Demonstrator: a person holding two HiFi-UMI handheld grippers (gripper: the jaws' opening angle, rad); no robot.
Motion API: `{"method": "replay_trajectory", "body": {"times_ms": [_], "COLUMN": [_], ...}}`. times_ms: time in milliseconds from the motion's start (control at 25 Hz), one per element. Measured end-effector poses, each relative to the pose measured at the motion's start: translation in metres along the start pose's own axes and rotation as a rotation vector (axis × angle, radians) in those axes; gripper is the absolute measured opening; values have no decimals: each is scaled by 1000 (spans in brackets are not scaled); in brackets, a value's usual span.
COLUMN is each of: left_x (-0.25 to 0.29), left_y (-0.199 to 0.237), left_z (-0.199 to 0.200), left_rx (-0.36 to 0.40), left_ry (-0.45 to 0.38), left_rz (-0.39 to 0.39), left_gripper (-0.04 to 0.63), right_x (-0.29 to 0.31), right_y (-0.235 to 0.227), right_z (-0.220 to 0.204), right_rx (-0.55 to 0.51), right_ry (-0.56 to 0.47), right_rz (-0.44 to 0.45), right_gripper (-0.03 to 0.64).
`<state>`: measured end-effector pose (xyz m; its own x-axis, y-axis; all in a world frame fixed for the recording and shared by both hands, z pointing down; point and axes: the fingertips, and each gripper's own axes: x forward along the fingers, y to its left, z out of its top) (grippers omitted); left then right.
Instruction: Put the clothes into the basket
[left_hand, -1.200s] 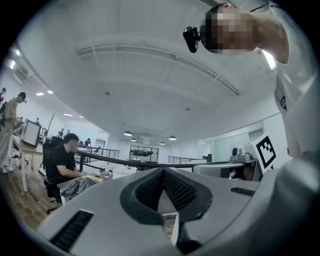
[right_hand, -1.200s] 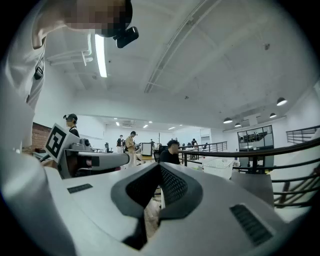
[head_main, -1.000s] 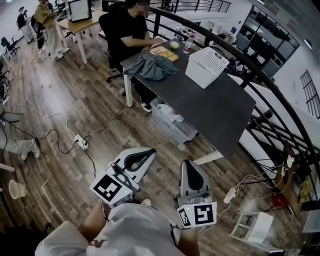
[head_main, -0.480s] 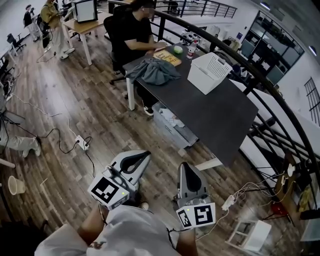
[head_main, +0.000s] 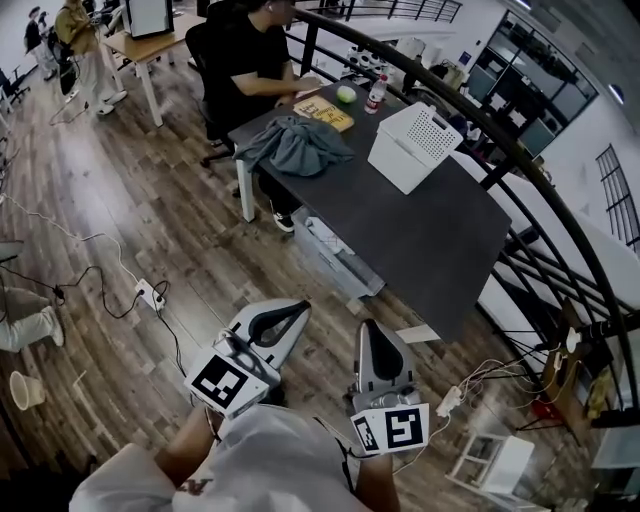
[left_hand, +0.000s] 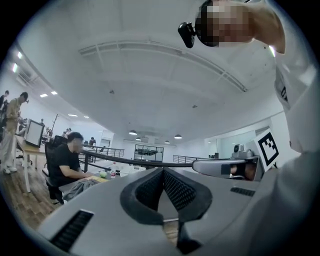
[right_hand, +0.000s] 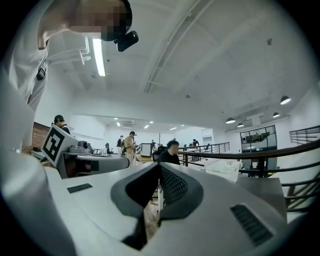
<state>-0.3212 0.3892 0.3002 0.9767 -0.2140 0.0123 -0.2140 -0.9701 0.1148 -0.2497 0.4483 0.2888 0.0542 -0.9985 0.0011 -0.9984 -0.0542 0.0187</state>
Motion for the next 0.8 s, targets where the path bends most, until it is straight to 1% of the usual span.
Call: {"method": "replay_trajectory", "body": {"times_ms": [200,440,600,800], "left_x": [16,44,70,104], "left_y": [36,63,78,98], "left_z": [1,8,8,5], "left_rx": [-8,-17,-30,-33], "left_ry": [11,6,3,1], "left_rz": [-5,-9,-2,32], "left_gripper": [5,5,5,5], "right_x": [40,75,99,127], "right_y": [-5,-22,-39,-73], "right_z": [-4,-10,-12,-19], "right_rx": [17,-3,-34,-31], "right_ry": [24,49,58,52], "right_rz": [-18,-24,-2,37], "right_gripper": [20,20,20,20]}}
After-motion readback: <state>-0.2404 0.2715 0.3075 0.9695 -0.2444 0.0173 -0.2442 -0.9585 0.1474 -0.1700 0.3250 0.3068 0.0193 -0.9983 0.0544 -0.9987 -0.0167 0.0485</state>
